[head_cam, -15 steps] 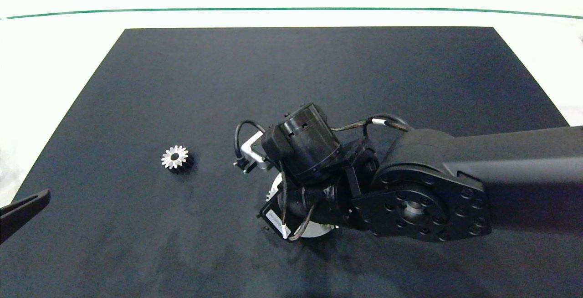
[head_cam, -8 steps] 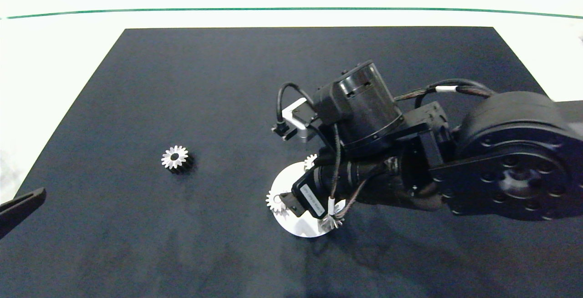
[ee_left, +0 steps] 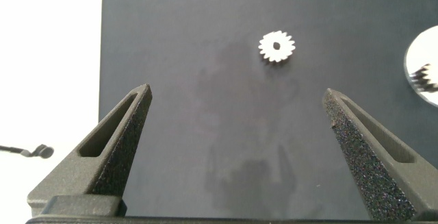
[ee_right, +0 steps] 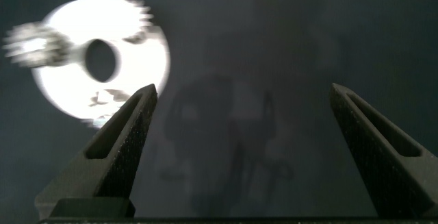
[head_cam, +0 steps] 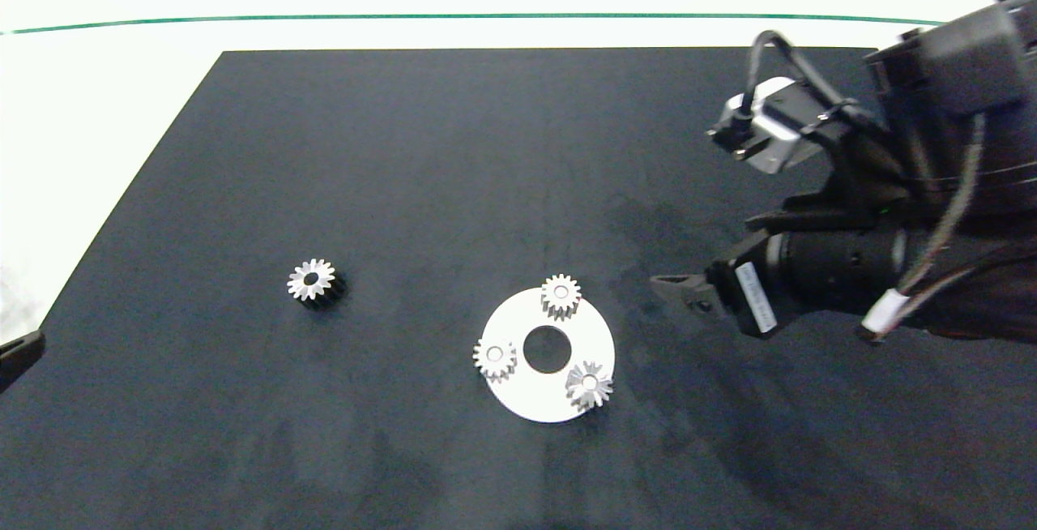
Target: Remove an incorrectly installed larger gear and replace it with the correct smaller gear
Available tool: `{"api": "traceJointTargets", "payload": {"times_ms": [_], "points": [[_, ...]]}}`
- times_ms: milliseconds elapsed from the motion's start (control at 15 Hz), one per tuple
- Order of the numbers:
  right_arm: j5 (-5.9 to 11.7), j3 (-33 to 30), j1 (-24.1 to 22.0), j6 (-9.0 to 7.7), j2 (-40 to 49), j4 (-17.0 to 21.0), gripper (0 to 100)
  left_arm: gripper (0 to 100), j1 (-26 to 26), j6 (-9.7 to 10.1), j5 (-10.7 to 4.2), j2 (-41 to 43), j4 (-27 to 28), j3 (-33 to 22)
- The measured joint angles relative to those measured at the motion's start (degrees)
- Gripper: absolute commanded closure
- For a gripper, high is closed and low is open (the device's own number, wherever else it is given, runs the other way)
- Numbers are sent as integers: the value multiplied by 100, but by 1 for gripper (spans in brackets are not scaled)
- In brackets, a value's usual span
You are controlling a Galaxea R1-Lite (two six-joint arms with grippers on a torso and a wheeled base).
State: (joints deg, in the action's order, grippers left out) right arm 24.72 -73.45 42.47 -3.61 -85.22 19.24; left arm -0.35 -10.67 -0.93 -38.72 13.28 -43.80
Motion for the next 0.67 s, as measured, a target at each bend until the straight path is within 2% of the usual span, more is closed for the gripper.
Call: {"api": "traceJointTargets", "payload": {"times_ms": [133, 400, 667], "points": [[74, 278, -628, -2, 673, 149, 0, 0, 246, -10, 0, 118, 2, 83], [154, 549, -2118, -24, 2074, 724, 0, 0, 779, -62, -1, 357, 74, 307], [165, 708, -3429, -197, 3595, 1117, 0, 0, 1102, -79, -4, 822, 172, 610]]}}
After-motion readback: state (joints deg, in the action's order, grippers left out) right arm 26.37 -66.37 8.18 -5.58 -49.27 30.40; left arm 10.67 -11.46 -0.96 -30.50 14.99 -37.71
